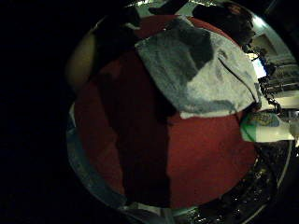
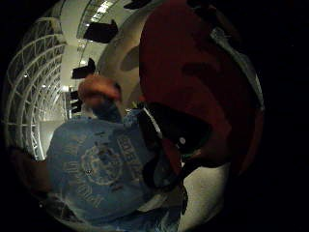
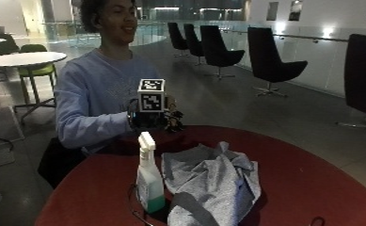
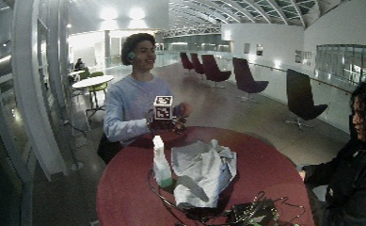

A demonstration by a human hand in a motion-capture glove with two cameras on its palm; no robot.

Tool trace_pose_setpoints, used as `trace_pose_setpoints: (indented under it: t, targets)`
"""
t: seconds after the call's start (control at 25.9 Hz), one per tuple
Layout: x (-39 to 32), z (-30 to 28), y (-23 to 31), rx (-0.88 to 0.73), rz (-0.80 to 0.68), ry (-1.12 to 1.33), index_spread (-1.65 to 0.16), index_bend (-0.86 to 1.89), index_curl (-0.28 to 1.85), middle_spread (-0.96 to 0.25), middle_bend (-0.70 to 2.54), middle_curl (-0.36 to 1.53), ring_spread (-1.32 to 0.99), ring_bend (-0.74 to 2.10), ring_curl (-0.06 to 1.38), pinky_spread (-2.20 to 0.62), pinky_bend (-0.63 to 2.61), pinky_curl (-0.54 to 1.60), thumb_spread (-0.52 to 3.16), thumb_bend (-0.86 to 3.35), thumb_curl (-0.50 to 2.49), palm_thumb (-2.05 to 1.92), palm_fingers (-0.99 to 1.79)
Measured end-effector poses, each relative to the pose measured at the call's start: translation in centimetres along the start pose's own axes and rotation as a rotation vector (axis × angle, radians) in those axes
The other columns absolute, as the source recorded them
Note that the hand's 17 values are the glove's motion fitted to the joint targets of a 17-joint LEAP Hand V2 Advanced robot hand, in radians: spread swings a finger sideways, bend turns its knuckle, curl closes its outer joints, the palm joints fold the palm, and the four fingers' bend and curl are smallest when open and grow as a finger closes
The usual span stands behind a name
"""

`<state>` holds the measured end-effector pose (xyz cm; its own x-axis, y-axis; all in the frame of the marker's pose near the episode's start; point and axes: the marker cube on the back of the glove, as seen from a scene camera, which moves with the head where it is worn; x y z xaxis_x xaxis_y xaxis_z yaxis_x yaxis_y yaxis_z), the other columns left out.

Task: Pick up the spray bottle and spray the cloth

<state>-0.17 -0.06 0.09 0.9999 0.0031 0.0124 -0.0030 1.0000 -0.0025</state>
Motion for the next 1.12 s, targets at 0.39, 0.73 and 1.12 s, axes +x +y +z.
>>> trace_pose_setpoints:
  t: [0.39,0.73,1.12]
  targets:
    - [-0.2,0.3,-1.1,-0.008,-0.003,-0.011,-0.34,0.14,0.15,0.00,0.44,0.21,0.06,0.33,0.17,0.20,0.25,0.17,0.86,0.19,0.12,0.38,0.52]
    - [-0.4,0.4,-1.6,-0.011,0.003,-0.010,-0.38,0.16,0.20,0.00,0.43,0.26,0.08,0.23,0.18,0.23,0.28,0.22,1.04,0.14,0.16,0.41,0.46]
    - [1.0,-0.7,3.2,0.054,0.062,-0.036,-0.38,0.15,0.23,0.00,0.41,0.30,0.09,0.20,0.19,0.24,0.26,0.25,1.12,0.09,0.19,0.43,0.46]
